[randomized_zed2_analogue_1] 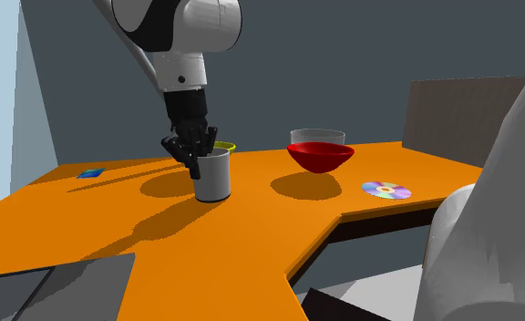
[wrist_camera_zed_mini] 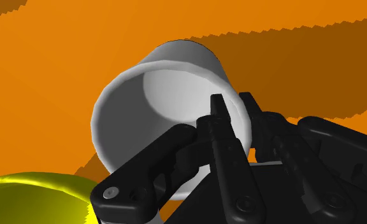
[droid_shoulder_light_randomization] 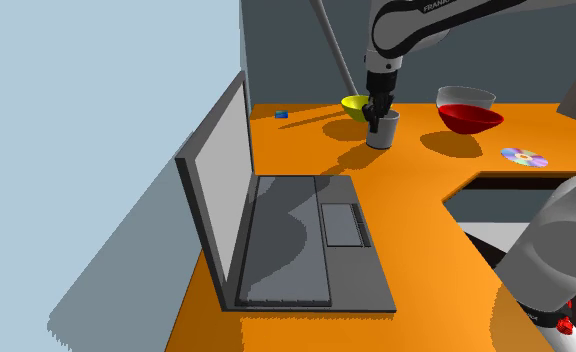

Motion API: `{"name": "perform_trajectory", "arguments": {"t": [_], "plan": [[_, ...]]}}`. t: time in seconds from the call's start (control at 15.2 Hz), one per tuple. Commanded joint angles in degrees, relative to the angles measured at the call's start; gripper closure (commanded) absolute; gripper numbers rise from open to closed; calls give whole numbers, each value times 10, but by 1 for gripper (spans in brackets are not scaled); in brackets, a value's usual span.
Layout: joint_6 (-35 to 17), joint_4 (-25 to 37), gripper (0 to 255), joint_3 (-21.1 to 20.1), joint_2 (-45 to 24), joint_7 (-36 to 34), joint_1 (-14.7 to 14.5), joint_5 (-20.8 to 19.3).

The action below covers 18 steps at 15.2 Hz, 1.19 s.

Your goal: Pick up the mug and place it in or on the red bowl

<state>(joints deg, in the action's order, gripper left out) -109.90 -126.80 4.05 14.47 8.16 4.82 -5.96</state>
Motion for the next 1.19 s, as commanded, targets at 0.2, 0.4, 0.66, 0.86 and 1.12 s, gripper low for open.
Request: {"name": "perform_trajectory", "arguments": {"t": [0.2, 0.4, 0.66, 0.86, 1.12], "plan": [[0, 0, 255, 0, 0, 0, 0, 0], [8, 6, 255, 0, 2, 1, 0, 0], [39, 32, 255, -1, 7, 3, 0, 1], [62, 53, 255, -1, 9, 4, -1, 2], [93, 82, 255, -2, 11, 6, -1, 3]]}}
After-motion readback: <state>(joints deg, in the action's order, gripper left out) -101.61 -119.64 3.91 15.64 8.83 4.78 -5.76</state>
